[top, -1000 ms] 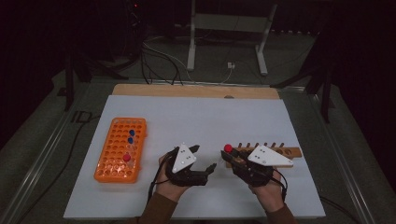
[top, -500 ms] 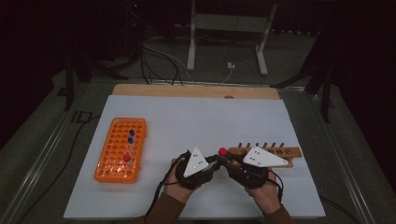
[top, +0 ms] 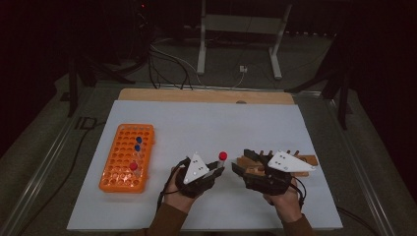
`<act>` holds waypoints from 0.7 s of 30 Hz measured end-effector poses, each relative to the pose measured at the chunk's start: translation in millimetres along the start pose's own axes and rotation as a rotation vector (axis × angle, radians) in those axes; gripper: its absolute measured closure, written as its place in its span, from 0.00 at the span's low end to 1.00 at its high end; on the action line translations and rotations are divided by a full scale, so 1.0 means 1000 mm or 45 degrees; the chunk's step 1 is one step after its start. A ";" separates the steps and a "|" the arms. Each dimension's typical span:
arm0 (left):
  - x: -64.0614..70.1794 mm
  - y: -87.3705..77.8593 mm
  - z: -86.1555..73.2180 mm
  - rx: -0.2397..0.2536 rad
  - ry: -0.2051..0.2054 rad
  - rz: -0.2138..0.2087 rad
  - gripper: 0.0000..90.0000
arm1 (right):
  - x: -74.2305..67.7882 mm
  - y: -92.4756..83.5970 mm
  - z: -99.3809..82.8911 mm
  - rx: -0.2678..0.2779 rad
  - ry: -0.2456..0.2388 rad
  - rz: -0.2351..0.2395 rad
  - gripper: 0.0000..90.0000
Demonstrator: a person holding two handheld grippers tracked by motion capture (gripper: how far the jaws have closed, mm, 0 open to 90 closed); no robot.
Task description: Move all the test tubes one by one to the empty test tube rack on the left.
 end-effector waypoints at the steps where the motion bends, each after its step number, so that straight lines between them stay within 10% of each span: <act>1: -0.002 -0.002 -0.002 -0.002 -0.005 0.007 0.84 | 0.003 -0.001 0.000 -0.008 0.008 -0.005 0.33; 21: -0.044 -0.057 -0.043 -0.011 -0.140 0.132 0.84 | 0.051 -0.005 -0.020 -0.132 0.190 -0.186 0.02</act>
Point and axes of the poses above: each handheld gripper's, and its own axes: y roughly forward along the jaws, z roughly out of its top, x roughly to its right, the point moved 3 cm from there along y, roughly forward along the jaws, and after that the axes turned 9 degrees about -x, right-handed, at the moved point
